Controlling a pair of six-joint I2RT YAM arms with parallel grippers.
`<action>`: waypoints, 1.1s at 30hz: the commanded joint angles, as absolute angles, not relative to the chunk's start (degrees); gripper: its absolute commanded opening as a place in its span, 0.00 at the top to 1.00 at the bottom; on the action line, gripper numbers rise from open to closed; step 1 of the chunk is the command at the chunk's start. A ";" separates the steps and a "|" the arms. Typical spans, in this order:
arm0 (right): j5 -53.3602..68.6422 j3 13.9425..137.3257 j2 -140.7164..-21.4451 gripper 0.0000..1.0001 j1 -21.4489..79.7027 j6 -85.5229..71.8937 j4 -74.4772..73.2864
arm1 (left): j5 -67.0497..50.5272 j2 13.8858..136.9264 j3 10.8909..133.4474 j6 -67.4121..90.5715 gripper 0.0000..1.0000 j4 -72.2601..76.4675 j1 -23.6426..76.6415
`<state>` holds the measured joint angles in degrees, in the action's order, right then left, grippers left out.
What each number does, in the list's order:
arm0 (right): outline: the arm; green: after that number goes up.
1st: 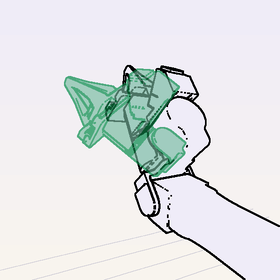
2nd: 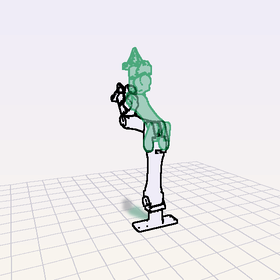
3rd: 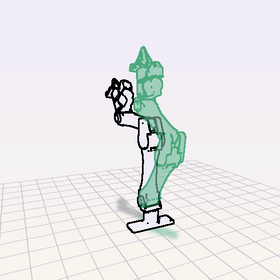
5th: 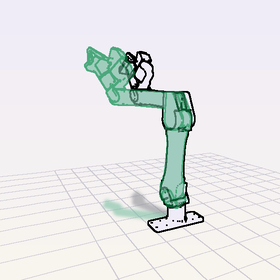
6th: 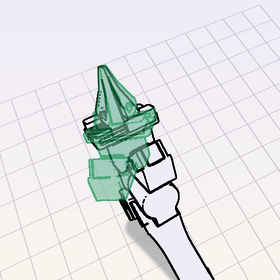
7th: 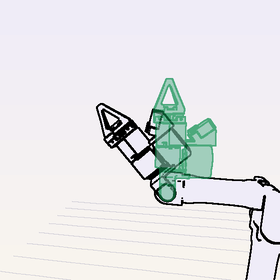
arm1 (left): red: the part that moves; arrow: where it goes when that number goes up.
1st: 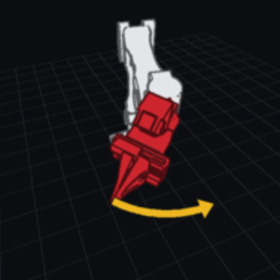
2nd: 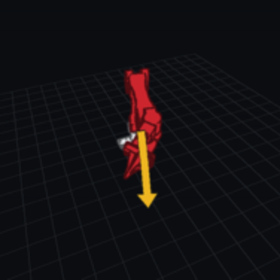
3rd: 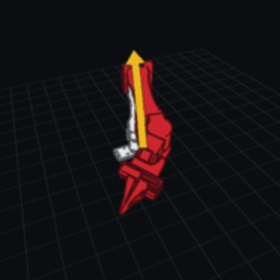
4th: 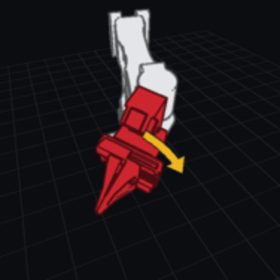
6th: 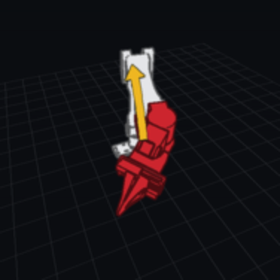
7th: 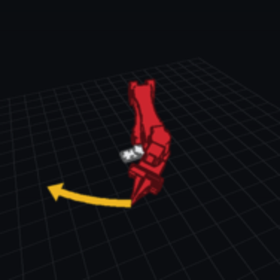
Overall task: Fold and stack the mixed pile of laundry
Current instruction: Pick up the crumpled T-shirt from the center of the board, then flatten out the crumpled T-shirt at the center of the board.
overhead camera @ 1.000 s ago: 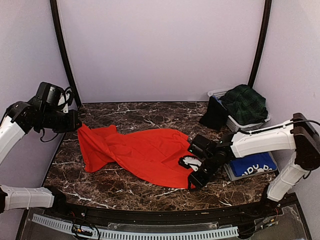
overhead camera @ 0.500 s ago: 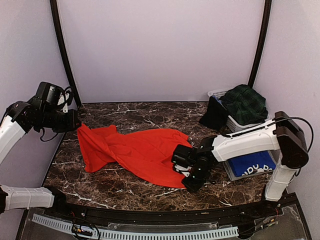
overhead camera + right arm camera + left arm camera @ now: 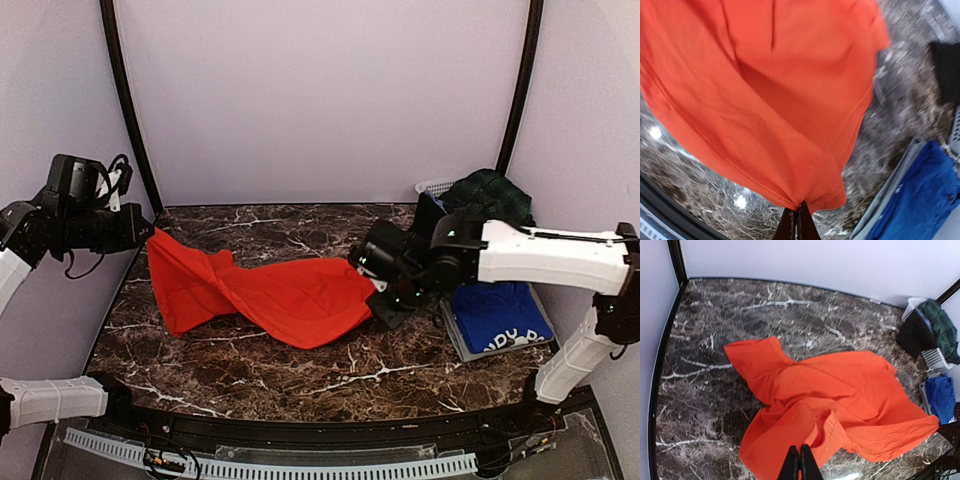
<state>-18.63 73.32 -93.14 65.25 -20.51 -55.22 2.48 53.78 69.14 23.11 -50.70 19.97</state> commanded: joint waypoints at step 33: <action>-11.44 114.36 -96.05 1.00 31.44 -0.38 -26.09 | -9.54 84.36 107.54 27.64 1.00 -29.03 4.43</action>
<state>-19.49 104.92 -88.75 35.70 -0.27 -33.28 -0.16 73.23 102.48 23.68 -39.75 10.39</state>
